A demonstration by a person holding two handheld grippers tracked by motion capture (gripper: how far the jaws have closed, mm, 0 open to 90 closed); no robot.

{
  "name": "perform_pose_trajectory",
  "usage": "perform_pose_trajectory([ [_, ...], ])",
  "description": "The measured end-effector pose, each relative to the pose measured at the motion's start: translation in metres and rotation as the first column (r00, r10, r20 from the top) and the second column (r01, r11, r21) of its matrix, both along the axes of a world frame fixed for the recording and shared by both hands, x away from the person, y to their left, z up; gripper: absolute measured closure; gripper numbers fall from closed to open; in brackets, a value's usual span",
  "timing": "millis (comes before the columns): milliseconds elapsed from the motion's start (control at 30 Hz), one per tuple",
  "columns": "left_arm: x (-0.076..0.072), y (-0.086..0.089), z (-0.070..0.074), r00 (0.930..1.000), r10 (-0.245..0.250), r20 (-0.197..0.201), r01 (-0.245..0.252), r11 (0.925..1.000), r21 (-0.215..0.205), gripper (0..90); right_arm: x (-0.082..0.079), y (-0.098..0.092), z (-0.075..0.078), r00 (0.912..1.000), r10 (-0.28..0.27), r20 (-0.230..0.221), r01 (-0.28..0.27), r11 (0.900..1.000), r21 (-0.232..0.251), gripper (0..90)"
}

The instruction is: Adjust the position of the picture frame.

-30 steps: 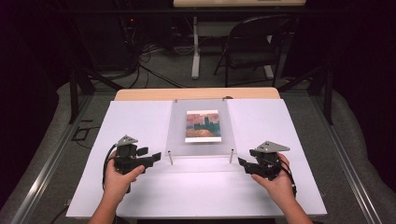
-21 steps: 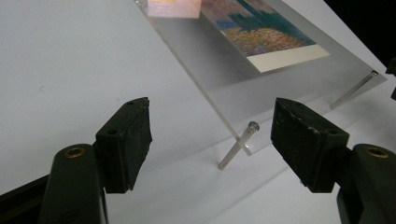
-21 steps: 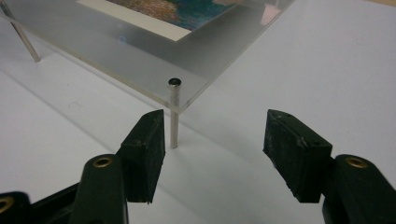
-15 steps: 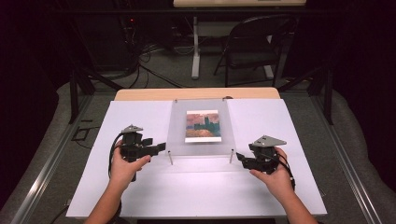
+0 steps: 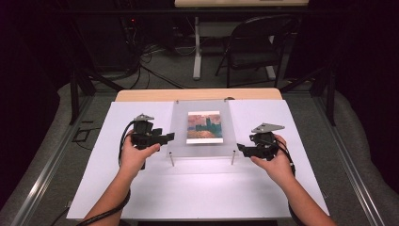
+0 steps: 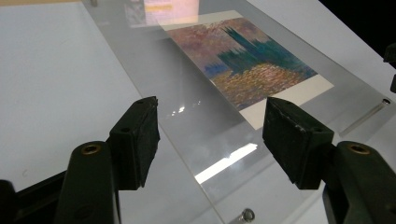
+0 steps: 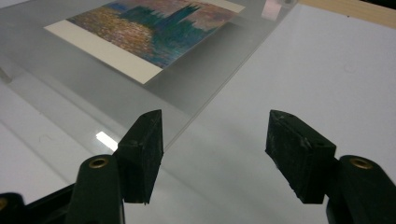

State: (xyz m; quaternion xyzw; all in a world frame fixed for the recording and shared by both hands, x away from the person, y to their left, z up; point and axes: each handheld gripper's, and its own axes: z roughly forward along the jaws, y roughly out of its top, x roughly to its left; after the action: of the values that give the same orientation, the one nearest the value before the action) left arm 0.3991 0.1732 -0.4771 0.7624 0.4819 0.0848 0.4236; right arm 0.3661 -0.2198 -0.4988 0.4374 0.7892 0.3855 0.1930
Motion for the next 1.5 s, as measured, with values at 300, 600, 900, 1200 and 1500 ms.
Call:
perform_pose_trajectory([
  [300, 0.026, -0.005, 0.002, 0.9994, 0.035, -0.007, -0.035, 0.9992, 0.021, 35.8, 0.029, 0.004, -0.002, 0.9967, -0.026, -0.076, 0.024, 0.999, -0.027, 38.5],
  [600, 0.052, -0.009, -0.002, 0.9978, 0.065, -0.017, -0.064, 0.9959, 0.064, 34.8, 0.061, 0.010, 0.002, 0.9905, -0.048, -0.129, 0.046, 0.999, -0.012, 40.3],
  [900, 0.072, -0.011, -0.011, 0.9919, 0.124, -0.026, -0.122, 0.9897, 0.075, 34.8, 0.088, 0.014, 0.001, 0.9852, -0.082, -0.151, 0.088, 0.995, 0.038, 42.9],
  [1200, 0.085, -0.015, -0.023, 0.9884, 0.137, -0.064, -0.134, 0.9895, 0.054, 34.8, 0.101, 0.017, -0.007, 0.9798, -0.101, -0.172, 0.111, 0.992, 0.052, 44.6],
  [1500, 0.087, -0.020, -0.037, 0.9871, 0.141, -0.075, -0.137, 0.9885, 0.064, 33.1, 0.107, 0.017, -0.013, 0.9769, -0.114, -0.181, 0.130, 0.988, 0.080, 46.2],
])
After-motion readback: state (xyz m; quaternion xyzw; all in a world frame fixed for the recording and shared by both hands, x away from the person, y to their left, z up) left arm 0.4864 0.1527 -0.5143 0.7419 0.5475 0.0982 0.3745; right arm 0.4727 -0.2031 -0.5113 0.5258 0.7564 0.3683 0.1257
